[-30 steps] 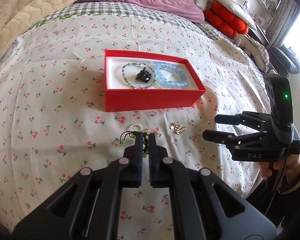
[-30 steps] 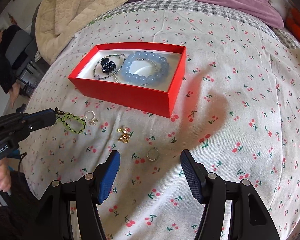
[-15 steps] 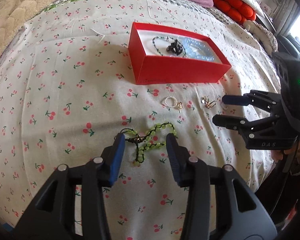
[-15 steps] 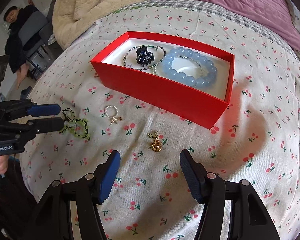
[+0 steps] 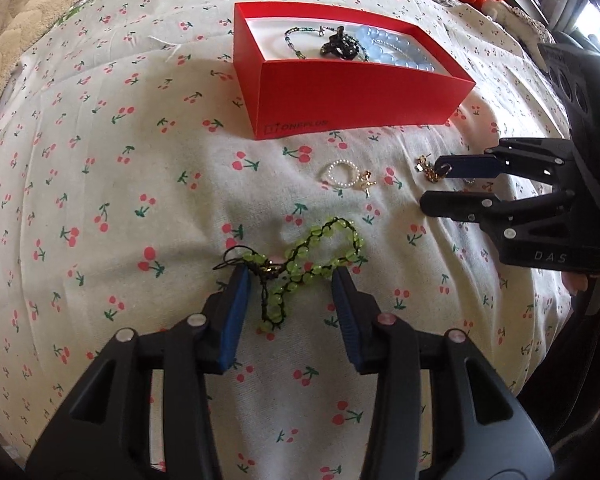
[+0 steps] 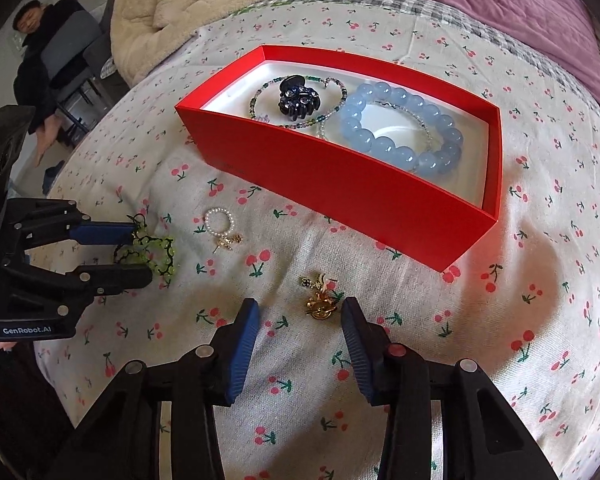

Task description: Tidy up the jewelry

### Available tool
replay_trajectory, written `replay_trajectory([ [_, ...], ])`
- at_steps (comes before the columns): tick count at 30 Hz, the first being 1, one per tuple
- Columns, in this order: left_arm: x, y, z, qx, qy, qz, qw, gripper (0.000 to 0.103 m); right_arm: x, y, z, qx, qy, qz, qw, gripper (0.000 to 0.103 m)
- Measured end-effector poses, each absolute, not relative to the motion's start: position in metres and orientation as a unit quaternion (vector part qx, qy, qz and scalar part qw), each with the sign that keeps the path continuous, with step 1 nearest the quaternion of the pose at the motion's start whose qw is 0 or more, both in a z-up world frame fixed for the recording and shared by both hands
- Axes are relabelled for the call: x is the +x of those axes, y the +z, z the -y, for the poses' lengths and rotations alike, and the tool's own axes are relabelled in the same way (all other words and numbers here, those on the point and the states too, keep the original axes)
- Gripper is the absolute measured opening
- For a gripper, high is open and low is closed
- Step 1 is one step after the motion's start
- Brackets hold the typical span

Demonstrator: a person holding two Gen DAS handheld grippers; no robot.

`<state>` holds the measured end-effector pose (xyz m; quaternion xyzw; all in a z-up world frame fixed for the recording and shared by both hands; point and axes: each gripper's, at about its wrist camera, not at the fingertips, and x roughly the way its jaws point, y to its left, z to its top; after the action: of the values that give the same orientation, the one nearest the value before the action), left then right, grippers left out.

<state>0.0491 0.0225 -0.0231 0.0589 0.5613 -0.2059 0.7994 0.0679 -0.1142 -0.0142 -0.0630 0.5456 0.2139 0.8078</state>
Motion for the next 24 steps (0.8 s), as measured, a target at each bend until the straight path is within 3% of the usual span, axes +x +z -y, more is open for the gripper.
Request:
replay_trajectory([
  [3, 0.048, -0.023, -0.015, 0.063, -0.209, -0.562, 0.798, 0.03, 0.068, -0.015, 0.113, -0.066, 0.212, -0.545, 0.809, 0.04],
  [8, 0.043, -0.026, -0.008, 0.054, -0.205, -0.564, 0.798, 0.012, 0.069, -0.014, 0.111, -0.071, 0.211, -0.546, 0.808, 0.026],
  [11, 0.043, -0.026, -0.009, 0.045, -0.201, -0.565, 0.799, 0.011, 0.07, -0.014, 0.115, -0.066, 0.209, -0.548, 0.807, 0.015],
  [24, 0.04, 0.007, -0.018, 0.015, -0.219, -0.523, 0.824, 0.009, 0.064, 0.012, 0.135, -0.044, 0.204, -0.543, 0.814, 0.015],
])
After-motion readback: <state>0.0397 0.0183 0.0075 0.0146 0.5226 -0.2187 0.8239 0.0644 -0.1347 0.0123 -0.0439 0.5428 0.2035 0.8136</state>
